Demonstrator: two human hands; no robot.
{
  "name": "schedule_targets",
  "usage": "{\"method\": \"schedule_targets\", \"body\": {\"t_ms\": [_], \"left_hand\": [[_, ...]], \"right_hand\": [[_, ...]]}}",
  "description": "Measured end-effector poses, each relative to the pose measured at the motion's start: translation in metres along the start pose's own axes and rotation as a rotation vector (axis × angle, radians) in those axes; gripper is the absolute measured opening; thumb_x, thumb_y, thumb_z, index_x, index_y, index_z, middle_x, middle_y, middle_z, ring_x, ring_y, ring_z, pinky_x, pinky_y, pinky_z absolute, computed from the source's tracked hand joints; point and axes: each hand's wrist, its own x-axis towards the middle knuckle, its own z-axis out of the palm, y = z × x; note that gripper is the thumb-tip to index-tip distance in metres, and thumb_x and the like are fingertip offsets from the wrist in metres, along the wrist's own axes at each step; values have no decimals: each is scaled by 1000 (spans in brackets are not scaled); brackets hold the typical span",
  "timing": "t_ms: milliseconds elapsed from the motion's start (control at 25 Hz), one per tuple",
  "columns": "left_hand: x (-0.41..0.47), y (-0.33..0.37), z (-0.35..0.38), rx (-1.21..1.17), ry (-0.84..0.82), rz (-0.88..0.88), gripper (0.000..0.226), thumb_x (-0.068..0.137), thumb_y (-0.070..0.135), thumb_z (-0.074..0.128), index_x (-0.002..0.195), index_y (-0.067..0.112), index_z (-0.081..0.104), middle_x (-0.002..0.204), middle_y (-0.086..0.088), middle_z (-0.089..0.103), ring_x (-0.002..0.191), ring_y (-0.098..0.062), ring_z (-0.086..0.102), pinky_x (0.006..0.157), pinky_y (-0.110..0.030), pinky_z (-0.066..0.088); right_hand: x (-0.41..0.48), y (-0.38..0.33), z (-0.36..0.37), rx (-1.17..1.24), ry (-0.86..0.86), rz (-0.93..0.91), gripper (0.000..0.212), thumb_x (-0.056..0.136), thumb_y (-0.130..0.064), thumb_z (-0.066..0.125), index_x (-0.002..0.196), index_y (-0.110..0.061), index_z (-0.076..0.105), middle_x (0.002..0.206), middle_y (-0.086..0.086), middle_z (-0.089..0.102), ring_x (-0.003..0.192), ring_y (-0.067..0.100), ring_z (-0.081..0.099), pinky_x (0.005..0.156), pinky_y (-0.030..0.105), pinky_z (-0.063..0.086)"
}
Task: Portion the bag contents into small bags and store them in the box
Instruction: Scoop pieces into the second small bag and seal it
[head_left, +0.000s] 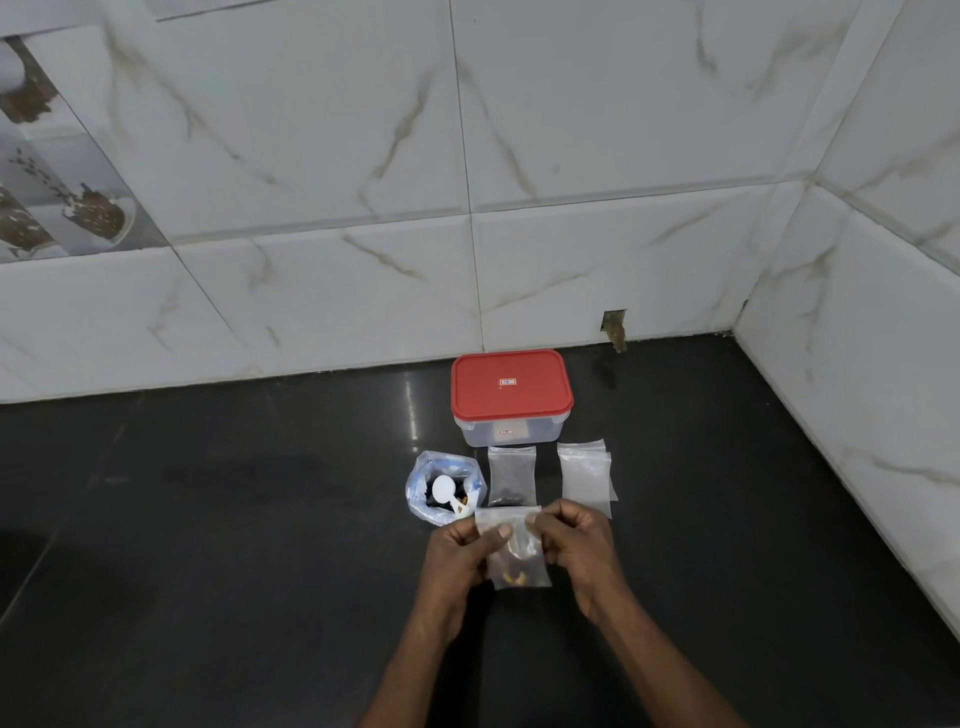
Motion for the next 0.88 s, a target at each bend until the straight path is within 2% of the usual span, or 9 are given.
{"method": "schedule_targets", "body": {"t_ms": [120, 240, 360, 480, 560, 680, 760, 840, 880], "left_hand": [[7, 3, 4, -66, 108, 20, 14, 87, -1, 70, 99, -5, 76, 94, -28, 75, 80, -37, 72, 76, -49, 61], [23, 10, 4, -76, 164, 59, 14, 87, 1, 72, 100, -5, 74, 94, -26, 76, 84, -39, 72, 78, -49, 60], [34, 12, 0, -44, 214, 128, 21, 87, 14, 75, 107, 6, 74, 95, -14, 77, 89, -35, 71, 78, -42, 59], [40, 10, -20, 239, 491, 311, 26, 88, 4, 68, 107, 19, 76, 107, -2, 75, 101, -21, 71, 90, -35, 56], [41, 12, -38, 403, 557, 386, 38, 86, 2, 66, 119, 20, 70, 122, 1, 65, 111, -16, 64, 98, -36, 52], [50, 23, -54, 632, 575, 380, 43, 90, 12, 66, 133, 14, 63, 128, -5, 58, 121, -20, 56, 101, -32, 44], [61, 32, -59, 762, 662, 306, 45, 90, 25, 67, 133, 12, 63, 127, -12, 61, 121, -30, 57, 99, -38, 47], [69, 38, -64, 865, 665, 165, 51, 85, 46, 67, 125, 14, 67, 120, -12, 65, 115, -33, 61, 93, -41, 51], [74, 37, -69, 891, 632, 102, 51, 83, 52, 65, 117, 13, 69, 112, -10, 69, 108, -31, 65, 87, -39, 53]], "right_hand": [[2, 0, -3, 36, -110, 41, 12, 89, -12, 69, 99, -7, 72, 95, 11, 76, 87, 29, 74, 75, 41, 61], [4, 14, -2, -122, -171, 95, 11, 91, -12, 66, 101, -10, 69, 95, 8, 76, 83, 25, 74, 74, 39, 60], [16, 22, 2, -110, 8, 108, 9, 94, -3, 59, 92, -2, 67, 86, 14, 75, 72, 27, 70, 67, 39, 60], [46, 17, 5, -140, 200, 121, 9, 94, 1, 57, 89, 3, 65, 84, 17, 73, 66, 25, 68, 61, 36, 61], [70, 13, 10, -200, 224, 155, 9, 94, 0, 58, 89, 2, 65, 84, 20, 72, 64, 24, 69, 62, 38, 62], [91, 5, 25, -282, 206, 179, 4, 94, -3, 59, 95, -1, 62, 80, 20, 72, 60, 26, 69, 64, 45, 62], [96, 5, 34, -350, 196, 167, 5, 94, -4, 59, 97, 0, 58, 79, 20, 70, 55, 25, 66, 58, 46, 61], [95, 6, 40, -581, 205, 105, 9, 95, -10, 59, 99, -4, 54, 84, 18, 68, 57, 26, 68, 52, 43, 60], [93, 7, 42, -770, 204, 49, 14, 95, -15, 58, 104, -6, 53, 89, 16, 67, 65, 28, 70, 56, 42, 61]]}}
